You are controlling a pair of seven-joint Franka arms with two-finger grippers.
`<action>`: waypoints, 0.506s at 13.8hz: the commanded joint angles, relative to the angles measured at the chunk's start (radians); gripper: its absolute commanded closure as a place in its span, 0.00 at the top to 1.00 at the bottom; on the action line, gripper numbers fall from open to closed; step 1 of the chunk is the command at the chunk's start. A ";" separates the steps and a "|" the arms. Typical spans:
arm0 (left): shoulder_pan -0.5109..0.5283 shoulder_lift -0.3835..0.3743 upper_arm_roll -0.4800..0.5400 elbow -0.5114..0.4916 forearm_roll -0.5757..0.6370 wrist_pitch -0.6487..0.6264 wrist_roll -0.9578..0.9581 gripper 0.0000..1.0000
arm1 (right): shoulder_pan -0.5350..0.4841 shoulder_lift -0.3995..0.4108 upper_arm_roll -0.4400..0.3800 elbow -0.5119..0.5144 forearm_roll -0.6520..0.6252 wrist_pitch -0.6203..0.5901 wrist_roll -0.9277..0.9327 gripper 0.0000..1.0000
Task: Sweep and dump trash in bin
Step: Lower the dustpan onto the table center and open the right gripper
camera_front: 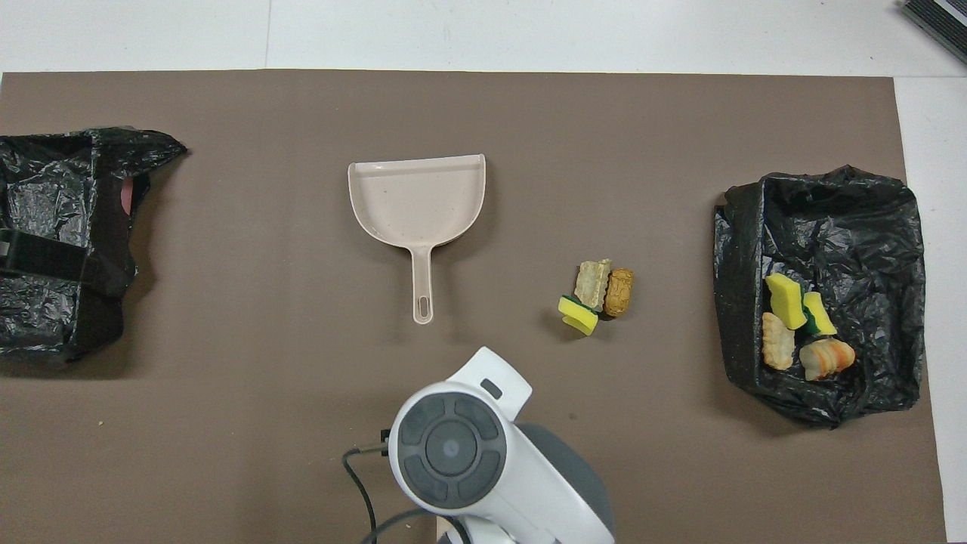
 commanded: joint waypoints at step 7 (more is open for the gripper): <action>0.016 0.005 -0.287 -0.457 0.003 0.561 -0.310 1.00 | -0.014 -0.048 0.196 -0.338 0.125 0.326 0.049 1.00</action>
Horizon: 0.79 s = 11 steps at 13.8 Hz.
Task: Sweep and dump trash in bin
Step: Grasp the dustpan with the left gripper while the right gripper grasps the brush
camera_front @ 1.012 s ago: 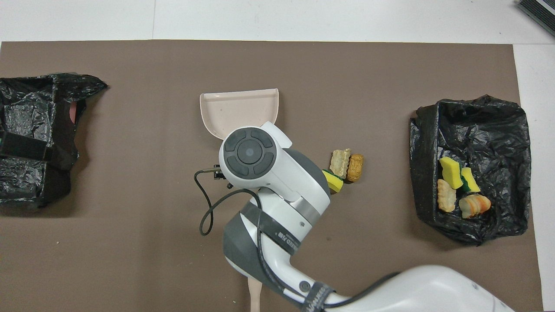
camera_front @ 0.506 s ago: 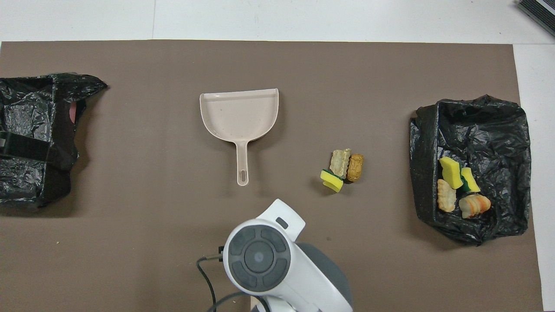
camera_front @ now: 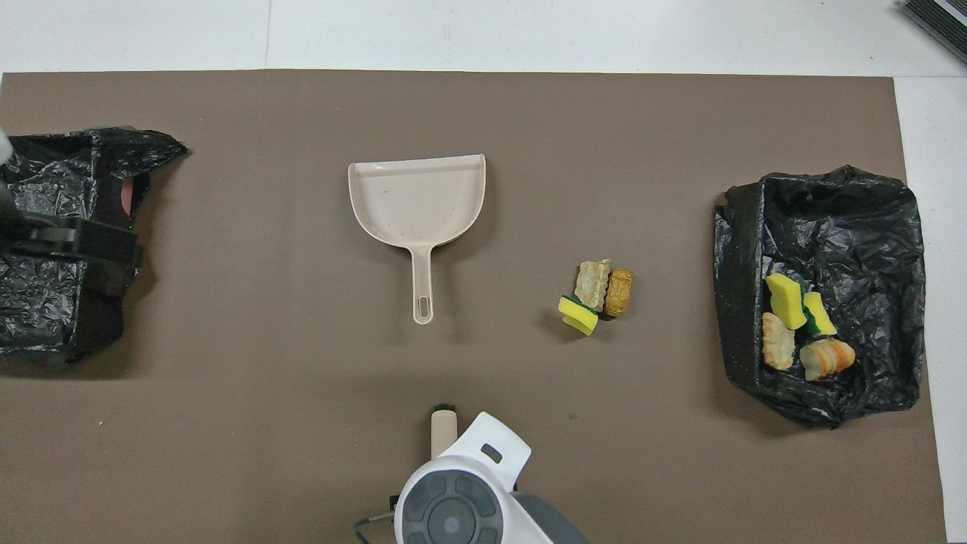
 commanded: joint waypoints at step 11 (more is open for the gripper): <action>-0.002 0.322 -0.259 -0.130 0.256 0.405 -0.479 1.00 | -0.006 0.060 0.048 -0.087 0.025 0.095 0.044 0.35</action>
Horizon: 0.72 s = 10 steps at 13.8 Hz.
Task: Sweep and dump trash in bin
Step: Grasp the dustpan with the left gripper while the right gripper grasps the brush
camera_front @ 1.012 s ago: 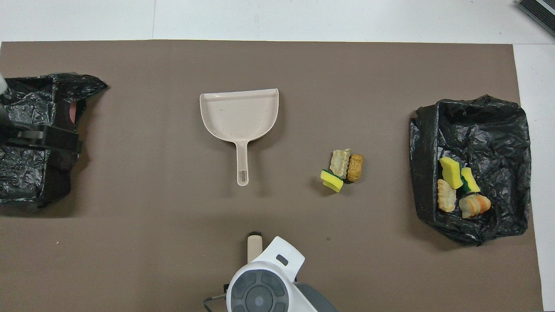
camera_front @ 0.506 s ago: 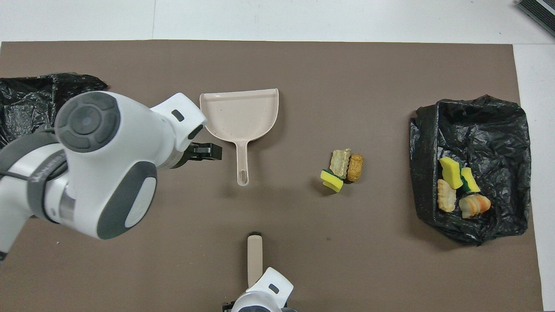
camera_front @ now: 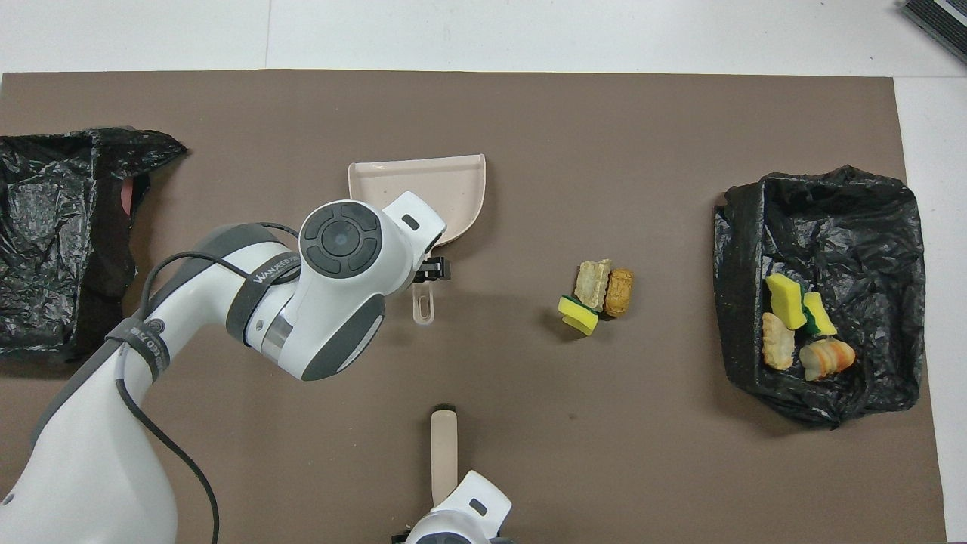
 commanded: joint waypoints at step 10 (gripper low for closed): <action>0.002 0.018 -0.040 -0.009 0.019 0.019 -0.018 0.69 | -0.057 -0.108 -0.072 0.116 0.020 -0.333 -0.125 0.00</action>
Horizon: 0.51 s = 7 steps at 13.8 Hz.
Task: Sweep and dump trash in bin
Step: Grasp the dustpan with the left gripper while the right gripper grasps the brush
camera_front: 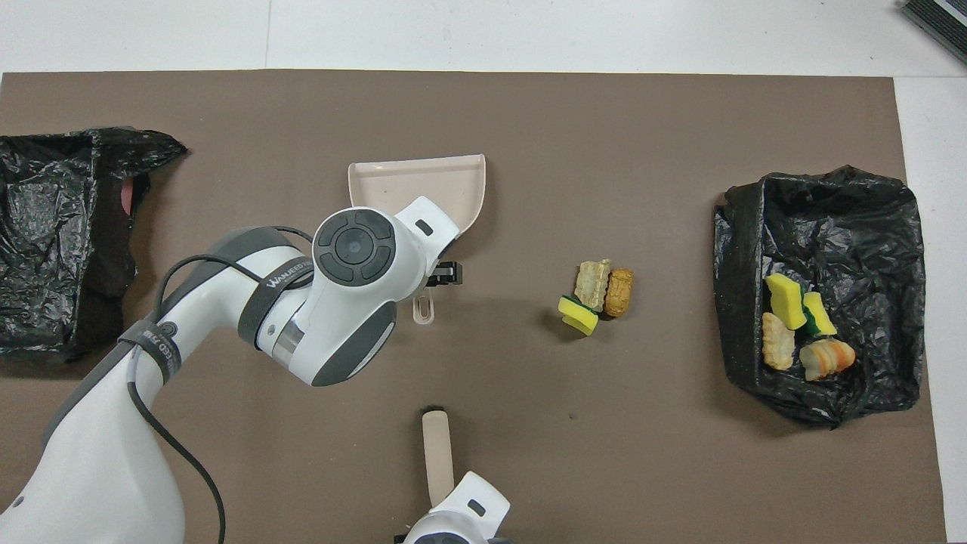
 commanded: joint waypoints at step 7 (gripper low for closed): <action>0.016 -0.017 -0.019 0.009 0.028 -0.006 0.087 0.00 | -0.061 -0.231 -0.321 0.001 -0.141 -0.273 -0.325 0.00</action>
